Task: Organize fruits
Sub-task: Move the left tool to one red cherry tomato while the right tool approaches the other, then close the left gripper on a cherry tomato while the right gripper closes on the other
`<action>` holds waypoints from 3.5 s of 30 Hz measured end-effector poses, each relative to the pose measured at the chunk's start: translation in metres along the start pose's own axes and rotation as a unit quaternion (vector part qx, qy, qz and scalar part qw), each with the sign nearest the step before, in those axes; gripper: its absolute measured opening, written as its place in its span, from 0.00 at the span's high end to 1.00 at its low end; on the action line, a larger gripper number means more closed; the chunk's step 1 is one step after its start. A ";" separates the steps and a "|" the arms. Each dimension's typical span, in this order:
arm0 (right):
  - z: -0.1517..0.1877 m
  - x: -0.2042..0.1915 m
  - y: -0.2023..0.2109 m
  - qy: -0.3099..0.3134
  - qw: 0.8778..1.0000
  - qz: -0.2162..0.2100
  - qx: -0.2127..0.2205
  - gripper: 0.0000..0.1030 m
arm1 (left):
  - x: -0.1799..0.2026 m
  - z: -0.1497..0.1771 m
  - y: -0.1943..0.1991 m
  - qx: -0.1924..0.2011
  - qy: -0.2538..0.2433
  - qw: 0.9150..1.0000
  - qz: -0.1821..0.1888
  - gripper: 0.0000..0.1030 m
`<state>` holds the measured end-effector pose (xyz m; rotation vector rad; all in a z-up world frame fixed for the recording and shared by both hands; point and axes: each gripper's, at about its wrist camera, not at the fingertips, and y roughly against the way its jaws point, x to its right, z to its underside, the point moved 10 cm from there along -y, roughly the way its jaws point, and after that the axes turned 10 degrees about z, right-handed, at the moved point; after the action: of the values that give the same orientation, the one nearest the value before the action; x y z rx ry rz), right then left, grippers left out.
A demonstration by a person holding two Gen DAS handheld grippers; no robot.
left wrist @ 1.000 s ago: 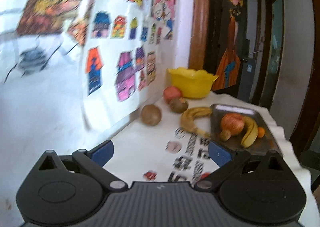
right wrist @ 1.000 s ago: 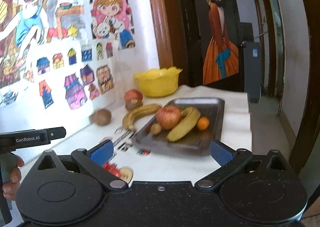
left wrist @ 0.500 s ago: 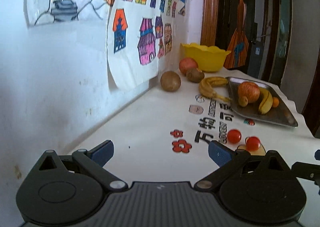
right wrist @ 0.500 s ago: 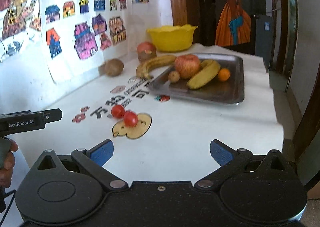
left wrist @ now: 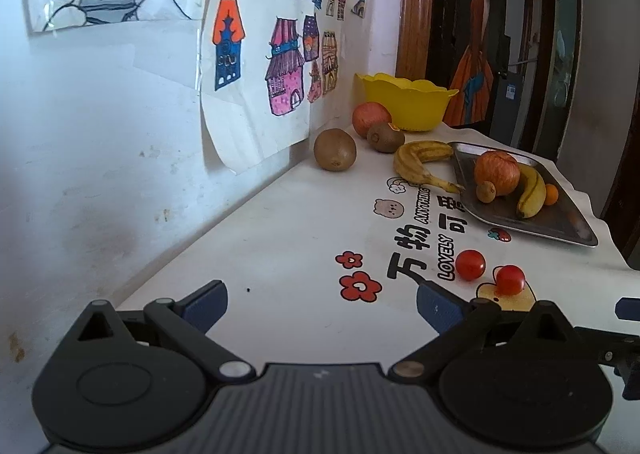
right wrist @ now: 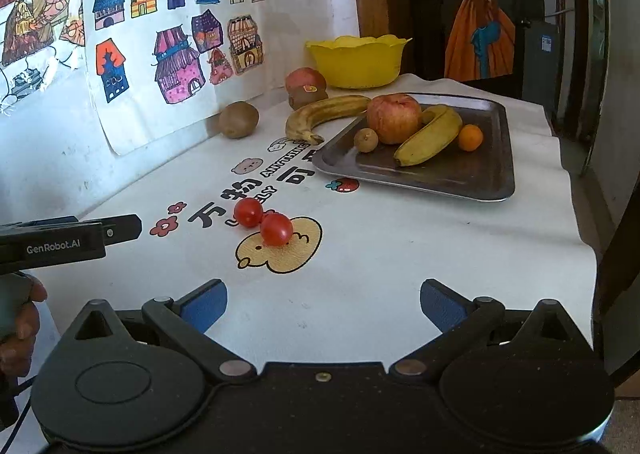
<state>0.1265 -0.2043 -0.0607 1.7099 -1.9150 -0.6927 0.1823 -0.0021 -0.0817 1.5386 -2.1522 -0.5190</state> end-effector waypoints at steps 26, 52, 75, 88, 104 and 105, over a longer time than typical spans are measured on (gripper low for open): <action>-0.024 -0.030 -0.041 0.109 0.994 -0.022 0.014 0.01 | 0.044 -0.029 -0.035 -0.007 -0.037 0.999 0.018 0.00; -0.024 -0.035 -0.060 0.082 0.994 -0.072 0.005 0.12 | 0.059 -0.020 -0.071 -0.045 -0.035 0.997 0.048 0.01; -0.026 -0.030 -0.057 0.081 0.994 -0.067 0.018 0.44 | 0.075 -0.017 -0.078 -0.053 -0.029 0.995 0.079 0.09; -0.027 -0.038 -0.057 0.104 0.991 -0.078 0.021 0.52 | 0.082 -0.013 -0.082 -0.073 -0.031 0.993 0.092 0.33; -0.028 -0.037 -0.058 0.106 0.991 -0.078 0.022 0.56 | 0.086 -0.012 -0.081 -0.079 -0.046 0.992 0.087 0.68; -0.028 -0.036 -0.058 0.105 0.991 -0.077 0.022 0.57 | 0.087 -0.012 -0.081 -0.079 -0.047 0.992 0.088 0.68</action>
<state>0.1924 -0.1749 -0.0780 1.8930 -1.6795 -0.5050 0.2277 -0.1103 -0.1037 1.2493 -2.2308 -0.6955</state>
